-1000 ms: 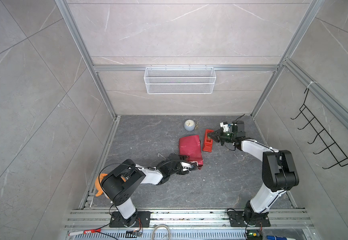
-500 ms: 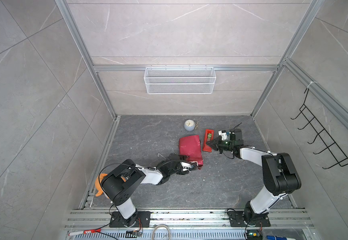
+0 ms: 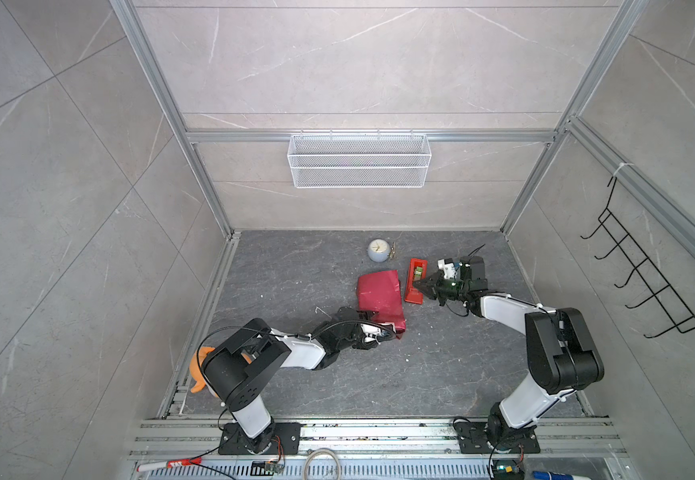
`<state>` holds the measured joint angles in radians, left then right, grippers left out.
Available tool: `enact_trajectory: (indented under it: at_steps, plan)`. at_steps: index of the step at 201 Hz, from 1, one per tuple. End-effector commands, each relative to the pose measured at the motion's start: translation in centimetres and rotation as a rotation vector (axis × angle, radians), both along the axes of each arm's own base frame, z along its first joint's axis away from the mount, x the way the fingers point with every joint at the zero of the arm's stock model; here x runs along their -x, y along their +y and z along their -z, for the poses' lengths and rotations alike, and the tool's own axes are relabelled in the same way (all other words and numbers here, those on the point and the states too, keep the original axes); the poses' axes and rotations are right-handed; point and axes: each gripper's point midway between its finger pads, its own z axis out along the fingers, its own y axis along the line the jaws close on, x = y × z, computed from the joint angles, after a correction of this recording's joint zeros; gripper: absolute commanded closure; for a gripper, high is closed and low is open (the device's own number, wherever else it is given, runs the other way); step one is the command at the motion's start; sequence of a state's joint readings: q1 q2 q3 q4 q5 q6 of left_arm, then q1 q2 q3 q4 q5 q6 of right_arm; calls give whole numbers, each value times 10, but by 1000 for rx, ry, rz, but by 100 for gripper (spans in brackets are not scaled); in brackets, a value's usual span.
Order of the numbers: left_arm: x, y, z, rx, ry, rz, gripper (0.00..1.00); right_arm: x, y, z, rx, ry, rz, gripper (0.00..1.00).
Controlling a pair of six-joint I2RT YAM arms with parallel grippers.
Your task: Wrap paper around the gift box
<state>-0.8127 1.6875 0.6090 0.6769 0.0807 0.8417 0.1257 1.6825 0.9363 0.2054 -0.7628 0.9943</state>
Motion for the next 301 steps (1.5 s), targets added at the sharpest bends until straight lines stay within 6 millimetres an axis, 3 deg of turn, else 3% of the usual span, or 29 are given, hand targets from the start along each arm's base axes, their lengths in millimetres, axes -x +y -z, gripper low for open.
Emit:
enact_trajectory:
  at_steps: [1,30,87,113,168,227,301]
  plan:
    - [3,19,35,-92,97,-48,33,-3,5,-46,-7,-98,-37,100]
    - [3,19,34,-91,95,-49,33,-9,6,-56,-3,-116,-36,100]
    - [3,19,36,-93,99,-49,33,-9,4,-35,7,-79,-33,100]
    - [4,20,35,-92,99,-48,33,-10,3,-36,4,-78,-34,100]
    - [4,19,35,-92,99,-49,33,-19,0,-83,8,-154,-33,100]
    - [4,20,36,-95,102,-51,33,-9,3,-47,-8,-89,-39,100]
    - [3,20,36,-94,101,-51,33,34,2,-26,-2,-43,-51,100]
